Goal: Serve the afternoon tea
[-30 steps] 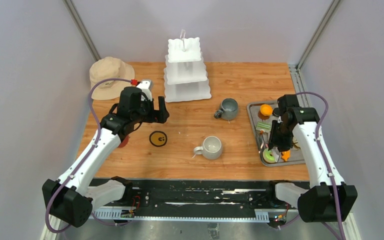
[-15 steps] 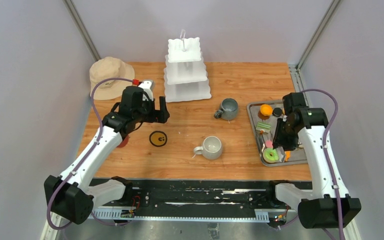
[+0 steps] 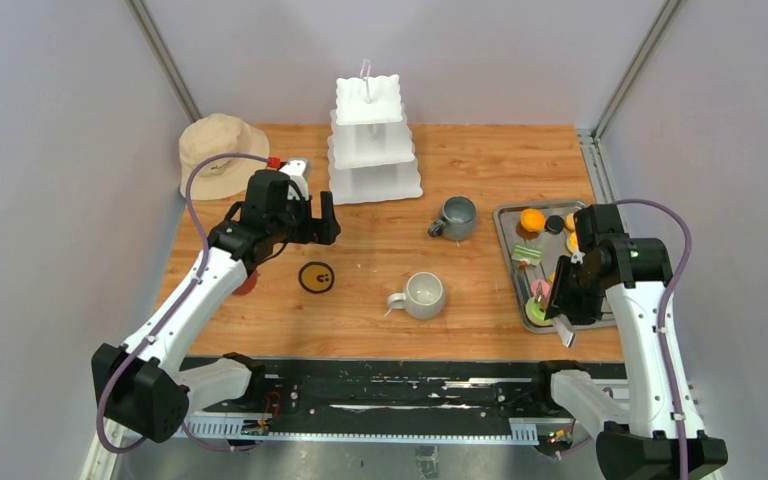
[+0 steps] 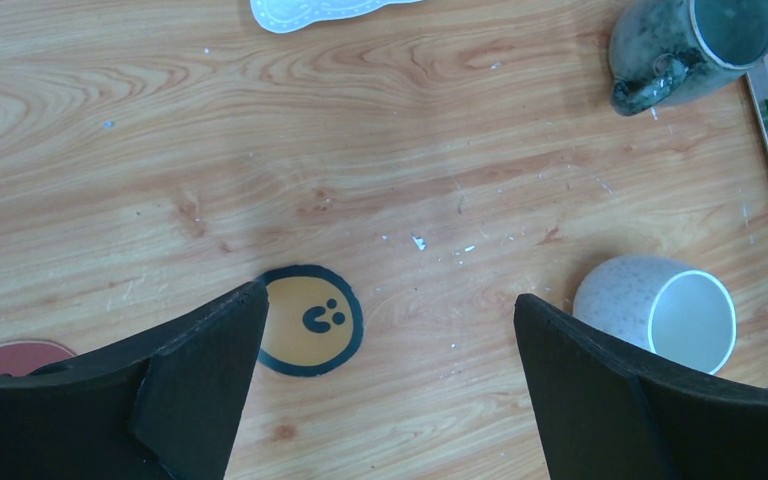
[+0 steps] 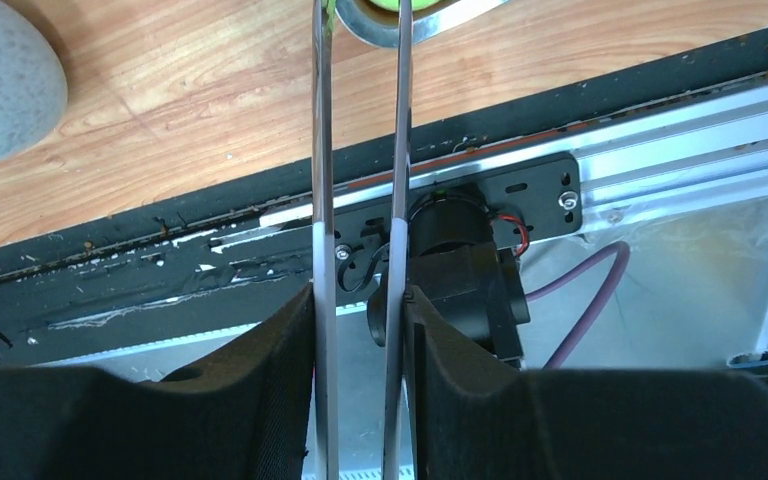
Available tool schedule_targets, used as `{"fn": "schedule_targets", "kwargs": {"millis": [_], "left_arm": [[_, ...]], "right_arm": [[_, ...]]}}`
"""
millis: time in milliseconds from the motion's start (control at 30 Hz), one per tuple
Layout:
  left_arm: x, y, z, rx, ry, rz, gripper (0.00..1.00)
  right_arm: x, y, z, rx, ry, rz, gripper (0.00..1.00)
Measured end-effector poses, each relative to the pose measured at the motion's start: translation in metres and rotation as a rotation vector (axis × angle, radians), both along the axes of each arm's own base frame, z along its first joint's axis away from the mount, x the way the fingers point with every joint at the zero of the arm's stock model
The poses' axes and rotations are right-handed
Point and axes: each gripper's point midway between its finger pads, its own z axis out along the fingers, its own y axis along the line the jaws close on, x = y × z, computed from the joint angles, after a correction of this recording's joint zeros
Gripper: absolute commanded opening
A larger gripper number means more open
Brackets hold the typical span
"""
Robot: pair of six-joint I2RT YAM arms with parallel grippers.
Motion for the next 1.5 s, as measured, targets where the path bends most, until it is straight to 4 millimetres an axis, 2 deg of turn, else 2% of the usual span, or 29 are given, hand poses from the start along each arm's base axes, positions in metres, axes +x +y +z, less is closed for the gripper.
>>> {"fn": "schedule_targets", "kwargs": {"millis": [300, 700, 833, 1067, 1233, 1500], "left_arm": [[0.0, 0.0, 0.0, 0.0, 0.0, 0.001, 0.98], [0.0, 0.0, 0.0, 0.0, 0.0, 0.001, 0.98], [0.0, 0.0, 0.0, 0.0, 0.0, 0.001, 0.98], [0.001, 0.001, 0.0, 0.005, -0.001, 0.008, 0.98], [-0.001, 0.003, -0.003, 0.008, 0.002, 0.011, 0.98], [-0.002, 0.004, 0.001, 0.006, -0.012, 0.015, 0.98]], "right_arm": [[-0.011, 0.009, -0.025, 0.049, 0.081, 0.003, 0.34], [-0.005, 0.008, -0.031, 0.044, 0.091, 0.003, 0.34], [-0.001, 0.008, -0.035, 0.043, 0.099, 0.003, 0.27], [0.004, 0.007, -0.037, 0.037, 0.099, 0.007, 0.01], [0.008, 0.005, -0.031, 0.024, 0.073, 0.004, 0.01], [0.026, 0.001, -0.013, 0.003, -0.023, 0.0, 0.01]]}}
